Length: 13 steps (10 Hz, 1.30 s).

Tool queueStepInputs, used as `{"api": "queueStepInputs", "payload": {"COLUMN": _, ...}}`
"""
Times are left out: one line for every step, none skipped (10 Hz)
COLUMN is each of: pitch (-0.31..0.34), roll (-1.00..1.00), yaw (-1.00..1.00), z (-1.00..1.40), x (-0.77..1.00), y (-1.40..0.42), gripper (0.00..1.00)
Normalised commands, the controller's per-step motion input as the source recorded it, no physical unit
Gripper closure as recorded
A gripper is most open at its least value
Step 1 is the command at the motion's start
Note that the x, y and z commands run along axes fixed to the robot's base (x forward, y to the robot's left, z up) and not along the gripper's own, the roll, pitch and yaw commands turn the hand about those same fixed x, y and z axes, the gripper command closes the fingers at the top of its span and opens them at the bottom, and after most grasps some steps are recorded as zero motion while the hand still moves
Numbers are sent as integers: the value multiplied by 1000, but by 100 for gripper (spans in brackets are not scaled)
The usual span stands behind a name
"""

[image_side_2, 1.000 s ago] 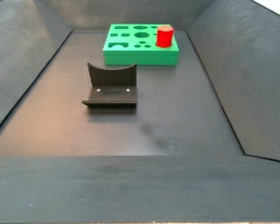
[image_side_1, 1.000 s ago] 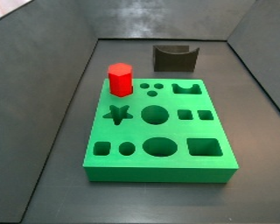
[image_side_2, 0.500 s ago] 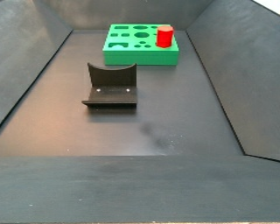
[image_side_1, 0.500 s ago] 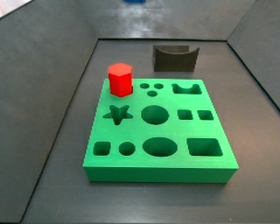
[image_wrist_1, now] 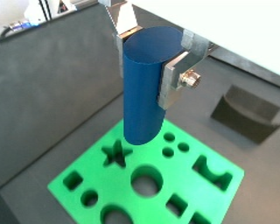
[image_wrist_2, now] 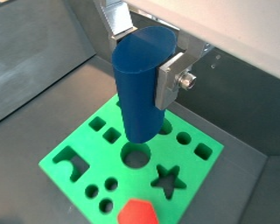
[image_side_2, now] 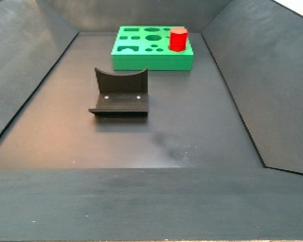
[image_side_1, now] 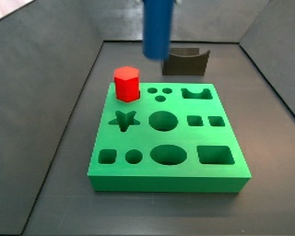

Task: Pick up the oval object. Move up. Move to above the board. Insert the oval object.
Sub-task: Insert the oval object.

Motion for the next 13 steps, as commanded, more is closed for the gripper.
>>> {"api": "queueStepInputs", "payload": {"pitch": 0, "roll": 260, "yaw": -211, "z": -371, "x": 320, "y": -726, "gripper": 100}}
{"api": "queueStepInputs", "payload": {"pitch": 10, "roll": 161, "yaw": -229, "z": -269, "x": 351, "y": -677, "gripper": 100}}
{"api": "queueStepInputs", "payload": {"pitch": 13, "roll": 0, "yaw": -186, "z": -229, "x": 126, "y": -460, "gripper": 100}}
{"api": "queueStepInputs", "payload": {"pitch": 20, "roll": 0, "yaw": -297, "z": -266, "x": 14, "y": -403, "gripper": 100}}
{"api": "queueStepInputs", "payload": {"pitch": 63, "roll": 0, "yaw": -577, "z": -300, "x": 34, "y": -440, "gripper": 100}}
{"api": "queueStepInputs", "payload": {"pitch": 67, "roll": 0, "yaw": -717, "z": -309, "x": 66, "y": -394, "gripper": 100}}
{"api": "queueStepInputs", "payload": {"pitch": 67, "roll": 0, "yaw": -780, "z": -323, "x": 23, "y": -314, "gripper": 100}}
{"api": "queueStepInputs", "payload": {"pitch": 74, "roll": 0, "yaw": -820, "z": -306, "x": 0, "y": -266, "gripper": 100}}
{"api": "queueStepInputs", "payload": {"pitch": 67, "roll": 0, "yaw": -834, "z": -209, "x": 20, "y": -226, "gripper": 100}}
{"api": "queueStepInputs", "payload": {"pitch": 41, "roll": 0, "yaw": -797, "z": -109, "x": 111, "y": -203, "gripper": 100}}
{"api": "queueStepInputs", "payload": {"pitch": 44, "roll": 0, "yaw": -791, "z": -83, "x": 114, "y": -174, "gripper": 100}}
{"api": "queueStepInputs", "payload": {"pitch": 50, "roll": 16, "yaw": -737, "z": -91, "x": 171, "y": -103, "gripper": 100}}
{"api": "queueStepInputs", "payload": {"pitch": 70, "roll": 59, "yaw": -697, "z": -146, "x": 191, "y": -66, "gripper": 100}}
